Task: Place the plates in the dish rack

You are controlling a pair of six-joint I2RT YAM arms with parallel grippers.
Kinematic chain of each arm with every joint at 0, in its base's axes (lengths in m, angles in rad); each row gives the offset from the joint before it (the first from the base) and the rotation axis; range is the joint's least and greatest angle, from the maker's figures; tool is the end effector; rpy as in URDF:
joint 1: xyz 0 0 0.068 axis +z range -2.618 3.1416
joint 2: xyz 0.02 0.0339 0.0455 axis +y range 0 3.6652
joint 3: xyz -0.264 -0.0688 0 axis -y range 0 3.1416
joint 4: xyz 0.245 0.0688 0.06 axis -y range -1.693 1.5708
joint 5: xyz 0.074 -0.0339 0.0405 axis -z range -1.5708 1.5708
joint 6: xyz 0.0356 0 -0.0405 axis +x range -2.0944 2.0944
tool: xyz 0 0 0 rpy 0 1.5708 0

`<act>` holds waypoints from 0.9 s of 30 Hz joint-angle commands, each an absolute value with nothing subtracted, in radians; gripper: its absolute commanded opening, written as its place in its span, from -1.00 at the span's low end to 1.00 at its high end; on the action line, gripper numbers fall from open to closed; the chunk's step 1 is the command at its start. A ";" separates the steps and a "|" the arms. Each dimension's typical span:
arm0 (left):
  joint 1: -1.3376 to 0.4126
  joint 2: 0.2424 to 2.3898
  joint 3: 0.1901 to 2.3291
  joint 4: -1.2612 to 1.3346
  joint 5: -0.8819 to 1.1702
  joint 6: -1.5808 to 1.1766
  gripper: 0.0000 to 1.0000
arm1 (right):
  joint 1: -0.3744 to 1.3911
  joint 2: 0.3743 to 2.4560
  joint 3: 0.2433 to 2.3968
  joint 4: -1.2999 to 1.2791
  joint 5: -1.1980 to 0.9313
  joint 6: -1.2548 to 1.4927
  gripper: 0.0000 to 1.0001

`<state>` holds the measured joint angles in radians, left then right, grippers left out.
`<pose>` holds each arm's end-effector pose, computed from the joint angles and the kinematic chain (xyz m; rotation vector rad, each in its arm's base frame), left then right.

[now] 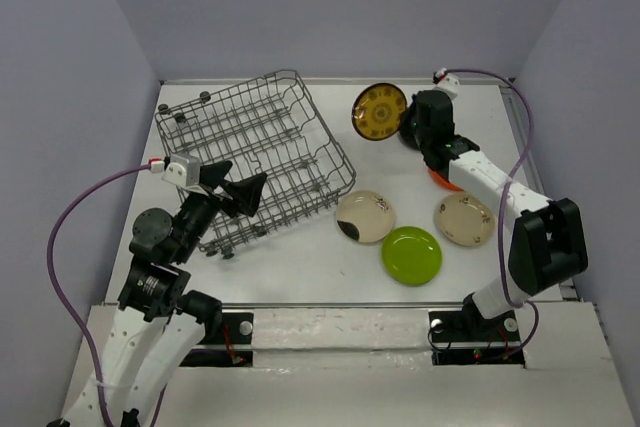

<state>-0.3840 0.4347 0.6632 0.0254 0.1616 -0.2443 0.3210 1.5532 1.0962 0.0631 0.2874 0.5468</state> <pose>0.1010 -0.0470 0.3660 0.2336 1.3276 -0.6388 0.3463 0.1045 0.2817 0.4067 1.9162 0.2910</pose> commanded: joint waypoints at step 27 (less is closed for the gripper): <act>-0.485 0.330 0.698 -0.037 -0.183 -0.222 0.98 | 0.873 2.307 2.263 -0.347 1.009 -0.037 -0.86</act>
<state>-0.4770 0.3500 0.6632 -0.0586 -0.1387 -0.2409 0.8684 2.3054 2.2055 -0.3496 0.9745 -0.0280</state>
